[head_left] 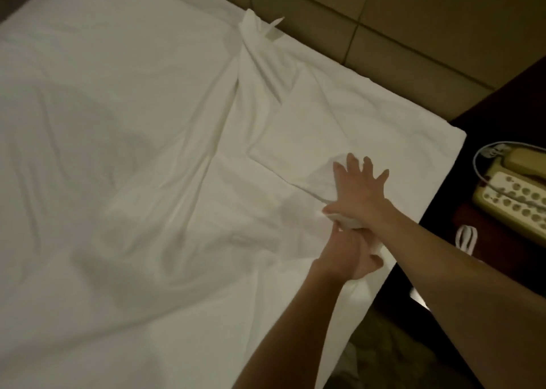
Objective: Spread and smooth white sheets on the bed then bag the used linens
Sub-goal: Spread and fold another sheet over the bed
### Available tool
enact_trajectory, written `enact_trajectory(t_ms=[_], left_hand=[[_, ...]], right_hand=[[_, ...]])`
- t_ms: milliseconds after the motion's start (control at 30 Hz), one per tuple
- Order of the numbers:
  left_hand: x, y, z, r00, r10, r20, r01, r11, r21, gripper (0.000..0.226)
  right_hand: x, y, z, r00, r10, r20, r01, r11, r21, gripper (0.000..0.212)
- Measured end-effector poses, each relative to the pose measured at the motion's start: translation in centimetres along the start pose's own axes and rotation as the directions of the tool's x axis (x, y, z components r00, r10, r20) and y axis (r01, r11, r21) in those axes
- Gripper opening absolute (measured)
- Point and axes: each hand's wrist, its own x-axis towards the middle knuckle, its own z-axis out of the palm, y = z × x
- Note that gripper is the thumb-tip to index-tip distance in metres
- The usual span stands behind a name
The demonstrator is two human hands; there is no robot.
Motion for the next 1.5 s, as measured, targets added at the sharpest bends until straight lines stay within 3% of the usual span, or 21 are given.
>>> enact_trajectory(t_ms=[100,167,233,300,333,400,433,467,533,633,733,800,900,967,1033,1133,1200,1267,1333,1433,1500], left_hand=[[0.2,-1.6,-2.3,0.992,-0.045,0.114,0.079,0.949,-0.307,0.043],[0.5,-4.1,-5.5,0.984,-0.179,0.014,0.164,0.866,-0.472,0.023],[0.4,-7.1,-9.2,0.877,-0.456,-0.155,0.229,0.677,-0.699,0.022],[0.8,-9.2,-11.6,0.717,-0.685,-0.128,0.218,0.396,-0.892,0.027],[1.1,-9.5,-12.5,0.687,-0.725,-0.056,0.189,0.251,-0.949,0.029],[2.3,-9.2,-13.7,0.733,-0.677,0.070,0.110,0.017,-0.994,0.036],[3.2,-8.4,-14.2,0.767,-0.635,0.091,0.107,-0.014,-0.994,0.036],[4.3,-7.3,-14.5,0.787,-0.612,0.083,0.109,0.005,-0.994,0.034],[7.5,-4.7,-14.4,0.756,-0.655,-0.020,0.099,0.144,-0.985,0.028],[13.2,0.2,-13.4,0.660,-0.673,-0.333,0.066,0.493,-0.868,0.034],[18.2,5.7,-11.6,0.740,-0.469,-0.481,0.053,0.754,-0.654,0.035],[20.6,9.0,-10.3,0.782,-0.339,-0.523,0.030,0.859,-0.511,0.026],[23.1,11.8,-8.2,0.841,-0.261,-0.474,0.029,0.896,-0.442,0.027],[24.5,12.5,-6.9,0.900,-0.197,-0.390,0.042,0.927,-0.372,0.030],[25.7,13.0,-5.8,0.964,-0.130,-0.234,0.049,0.945,-0.323,0.035],[26.2,13.8,-4.7,0.999,-0.036,0.033,0.044,0.948,-0.316,0.064],[25.4,13.4,-4.5,0.999,-0.030,0.039,0.041,0.944,-0.326,0.067],[23.9,11.9,-5.2,0.997,-0.051,-0.051,0.027,0.919,-0.392,0.061],[21.6,9.4,-6.5,0.984,-0.092,-0.154,0.022,0.914,-0.405,0.056],[17.1,4.0,-8.7,0.945,-0.137,-0.297,0.063,0.968,-0.244,0.054],[13.9,-0.6,-10.0,0.919,-0.190,-0.345,0.154,0.979,-0.131,0.054]], right_hand=[[0.7,0.8,1.6,1.000,-0.005,0.012,0.004,0.997,0.073,0.104],[1.2,1.1,2.1,0.999,-0.028,-0.028,0.031,0.993,0.117,0.093],[1.3,1.3,2.3,0.995,-0.061,-0.077,0.070,0.990,0.123,0.075],[1.5,1.7,2.5,0.984,-0.071,-0.165,0.103,0.976,0.193,0.051],[1.6,2.1,2.4,0.972,-0.059,-0.226,0.121,0.955,0.271,0.041],[1.9,3.0,2.0,0.938,0.029,-0.345,0.148,0.868,0.474,0.030],[1.9,3.5,1.6,0.925,0.107,-0.366,0.142,0.794,0.591,0.027],[1.9,4.1,1.4,0.913,0.193,-0.358,0.126,0.703,0.700,0.025],[2.0,5.9,1.4,0.882,0.354,-0.311,0.100,0.505,0.858,0.026],[2.1,8.7,1.3,0.857,0.471,-0.210,0.095,0.257,0.962,0.007],[3.1,11.3,1.1,0.831,0.523,-0.187,0.132,0.141,0.981,0.043],[4.4,13.2,1.1,0.795,0.579,-0.179,0.126,0.132,0.983,0.045],[6.3,16.6,1.3,0.728,0.656,-0.200,0.095,0.193,0.977,0.010],[7.6,19.0,1.9,0.685,0.710,-0.164,0.066,0.163,0.984,0.036],[8.5,20.9,2.2,0.675,0.734,-0.077,0.004,0.100,0.995,0.044],[9.8,22.5,2.6,0.670,0.741,0.049,-0.062,-0.010,0.998,0.032],[10.2,22.9,2.8,0.679,0.723,0.127,-0.112,-0.068,0.991,0.024],[10.5,23.1,2.7,0.678,0.722,0.138,-0.124,-0.072,0.990,0.032],[9.9,22.3,2.1,0.664,0.747,0.024,-0.048,0.012,0.999,0.047],[8.1,18.8,1.1,0.661,0.656,-0.363,0.122,0.384,0.915,0.054],[7.1,14.9,0.8,0.757,0.429,-0.492,0.205,0.560,0.803,0.054]])
